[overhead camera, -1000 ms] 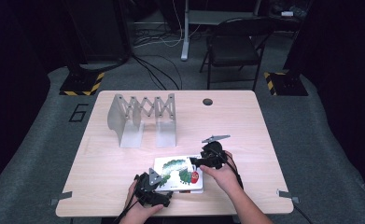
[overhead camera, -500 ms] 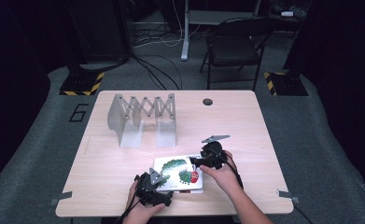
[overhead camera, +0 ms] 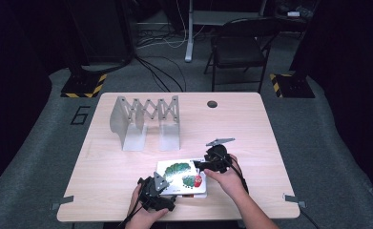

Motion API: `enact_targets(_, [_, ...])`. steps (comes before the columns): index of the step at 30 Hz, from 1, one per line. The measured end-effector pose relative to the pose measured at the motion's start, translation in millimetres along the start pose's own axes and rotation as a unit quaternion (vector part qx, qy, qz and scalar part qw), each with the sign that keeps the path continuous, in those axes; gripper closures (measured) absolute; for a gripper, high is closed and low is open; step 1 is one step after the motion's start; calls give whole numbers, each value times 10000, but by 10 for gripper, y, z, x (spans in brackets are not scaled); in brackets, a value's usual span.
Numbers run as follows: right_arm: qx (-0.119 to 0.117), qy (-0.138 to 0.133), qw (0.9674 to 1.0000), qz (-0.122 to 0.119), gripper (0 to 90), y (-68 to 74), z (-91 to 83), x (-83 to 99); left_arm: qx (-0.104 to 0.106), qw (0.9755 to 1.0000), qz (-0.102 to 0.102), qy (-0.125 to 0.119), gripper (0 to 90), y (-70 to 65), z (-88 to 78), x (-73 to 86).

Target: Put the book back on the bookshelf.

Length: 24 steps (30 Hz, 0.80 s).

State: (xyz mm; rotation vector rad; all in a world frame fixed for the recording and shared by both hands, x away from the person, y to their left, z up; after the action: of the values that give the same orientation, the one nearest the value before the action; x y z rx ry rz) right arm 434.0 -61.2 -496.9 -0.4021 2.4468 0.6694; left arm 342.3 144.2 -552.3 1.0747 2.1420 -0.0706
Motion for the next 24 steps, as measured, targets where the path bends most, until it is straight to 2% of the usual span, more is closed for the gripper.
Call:
enact_targets(7, [5,15,10000,21,424,-1,1,0,-26,10000,84,-21,29,-6,-5,-9])
enact_targets(12, [0,46,10000,75,425,8,-1,5,-50,9996,260,-33,49,-18,-24,-18])
enact_targets(18, [1,30,10000,73,425,2,3,4,-97,9995,310,-67,56,-18,-22,-23])
enact_targets(24, [3,22,10000,57,425,0,5,4,-53,9993,376,-72,58,-18,-26,-26])
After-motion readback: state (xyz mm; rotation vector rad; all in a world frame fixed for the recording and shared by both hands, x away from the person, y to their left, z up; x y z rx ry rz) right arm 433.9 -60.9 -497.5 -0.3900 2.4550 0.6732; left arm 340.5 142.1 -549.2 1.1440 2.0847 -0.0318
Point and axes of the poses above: each handheld gripper's, and its own axes: z roughly forward along the jaws, x roughly out of its underside, y roughly to its left, the point moved 4 cm from there along z, roughly forward along the jaws, and after that the axes turned 14 degrees about z, right-handed, at the moved point
